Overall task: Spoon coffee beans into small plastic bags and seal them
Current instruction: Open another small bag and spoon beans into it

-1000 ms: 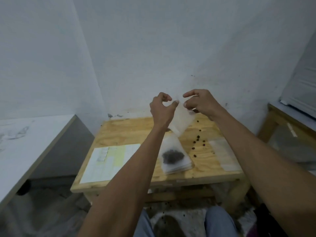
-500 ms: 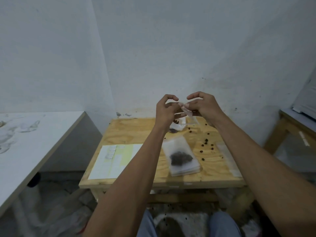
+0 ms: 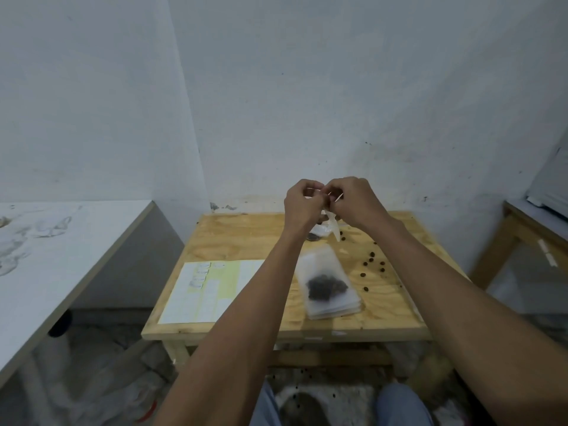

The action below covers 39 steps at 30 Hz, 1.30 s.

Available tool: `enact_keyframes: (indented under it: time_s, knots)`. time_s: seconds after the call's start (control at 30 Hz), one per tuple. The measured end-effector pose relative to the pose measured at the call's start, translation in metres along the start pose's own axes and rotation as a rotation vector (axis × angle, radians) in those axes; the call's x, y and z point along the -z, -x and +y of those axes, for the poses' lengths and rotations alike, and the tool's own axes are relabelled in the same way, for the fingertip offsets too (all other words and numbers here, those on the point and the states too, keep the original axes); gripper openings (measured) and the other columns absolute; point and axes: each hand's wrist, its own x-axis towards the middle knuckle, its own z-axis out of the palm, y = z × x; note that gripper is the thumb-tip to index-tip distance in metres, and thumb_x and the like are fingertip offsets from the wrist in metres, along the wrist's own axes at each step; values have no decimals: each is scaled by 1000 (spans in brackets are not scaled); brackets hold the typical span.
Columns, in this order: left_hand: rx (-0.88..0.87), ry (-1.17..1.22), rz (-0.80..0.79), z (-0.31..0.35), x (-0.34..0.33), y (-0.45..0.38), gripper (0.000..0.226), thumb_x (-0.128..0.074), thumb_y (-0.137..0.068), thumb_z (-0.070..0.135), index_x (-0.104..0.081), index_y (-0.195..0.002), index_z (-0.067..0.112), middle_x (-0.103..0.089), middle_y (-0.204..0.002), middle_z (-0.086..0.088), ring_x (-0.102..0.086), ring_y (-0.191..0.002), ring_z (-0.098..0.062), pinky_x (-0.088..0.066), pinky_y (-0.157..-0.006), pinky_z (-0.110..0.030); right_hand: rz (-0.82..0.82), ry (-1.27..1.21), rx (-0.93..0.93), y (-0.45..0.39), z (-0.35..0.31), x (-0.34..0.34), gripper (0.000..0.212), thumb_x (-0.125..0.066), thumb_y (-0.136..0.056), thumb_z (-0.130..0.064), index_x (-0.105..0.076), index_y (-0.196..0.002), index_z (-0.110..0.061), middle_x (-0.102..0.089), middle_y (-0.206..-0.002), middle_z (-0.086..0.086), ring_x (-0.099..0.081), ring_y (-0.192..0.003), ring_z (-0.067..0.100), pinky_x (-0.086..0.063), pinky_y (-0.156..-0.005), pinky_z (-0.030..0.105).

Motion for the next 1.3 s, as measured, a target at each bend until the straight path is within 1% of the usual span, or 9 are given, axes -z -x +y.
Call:
enact_keyframes:
  time_s: [0.17, 0.37, 0.57, 0.7, 0.8, 0.9, 1.03, 1.2, 1.3]
  knots:
    - [132, 68, -91, 4, 8, -4, 30, -61, -81, -11, -69, -105, 5, -74, -88, -23, -66, -65, -28, -60, -75, -46, 42, -32, -11, 4, 3, -1, 25, -69, -87, -1, -77, -108, -12, -72, -85, 5, -67, -59, 16, -61, -71, 36]
    - [-24, -128, -46, 7, 6, -3, 33, -55, -80, -11, -71, -105, 5, -70, -75, -15, -63, -55, -25, -60, -65, -54, 119, 8, -23, 5, 0, -6, 28, -70, -87, -6, -77, -113, -12, -71, -80, 3, -61, -60, 10, -59, -79, 34]
    - [-243, -437, 40, 7, 3, -2, 35, -59, -81, -8, -73, -107, 9, -57, -59, -2, -50, -42, -7, -43, -48, -12, 217, 79, -69, 5, 3, -17, 38, -60, -87, 0, -75, -120, -11, -74, -110, 15, -70, -99, 28, -56, -91, 35]
    - [-334, -598, 26, 1, 5, -1, 33, -59, -79, -4, -73, -106, 9, -51, -54, -6, -45, -46, -10, -42, -55, -21, 230, 103, -84, 3, 11, -15, 43, -56, -87, 3, -74, -123, -12, -70, -110, 17, -68, -99, 31, -56, -86, 34]
    - [-365, -595, 39, 3, 4, -2, 28, -59, -80, 6, -69, -106, 13, -59, -73, -8, -54, -70, -16, -44, -67, -30, 248, 109, -46, 1, 10, -12, 43, -56, -89, 1, -74, -123, -17, -65, -109, 12, -64, -97, 27, -50, -83, 30]
    - [-430, -499, -55, 9, 12, -3, 41, -60, -79, 23, -64, -120, 19, -60, -118, -3, -58, -110, -15, -51, -83, -28, 250, 88, 26, -4, 7, -3, 42, -57, -91, -1, -74, -125, -21, -63, -103, 8, -64, -93, 23, -52, -85, 33]
    - [-574, -585, -239, 14, 23, -11, 78, -76, -73, 32, -42, -142, 18, -40, -152, -1, -13, -155, -20, -24, -116, -31, 232, -52, 100, -10, -7, 13, 35, -61, -94, -4, -75, -121, -22, -67, -98, 4, -67, -78, 21, -57, -78, 31]
    - [-732, -568, -74, 17, 32, -9, 85, -83, -72, 50, -45, -138, 12, -50, -140, -1, -47, -135, -21, -44, -107, -48, 112, -442, -25, -8, -20, 23, 35, -61, -91, 2, -78, -112, -21, -70, -92, 0, -70, -79, 16, -61, -71, 27]
    - [-693, -560, -24, 15, 40, -6, 96, -90, -68, 50, -43, -144, 14, -54, -135, 1, -52, -122, -14, -45, -100, -28, 29, -638, -110, -7, -17, 20, 34, -58, -89, 5, -79, -109, -14, -70, -91, 6, -71, -79, 14, -63, -72, 32]
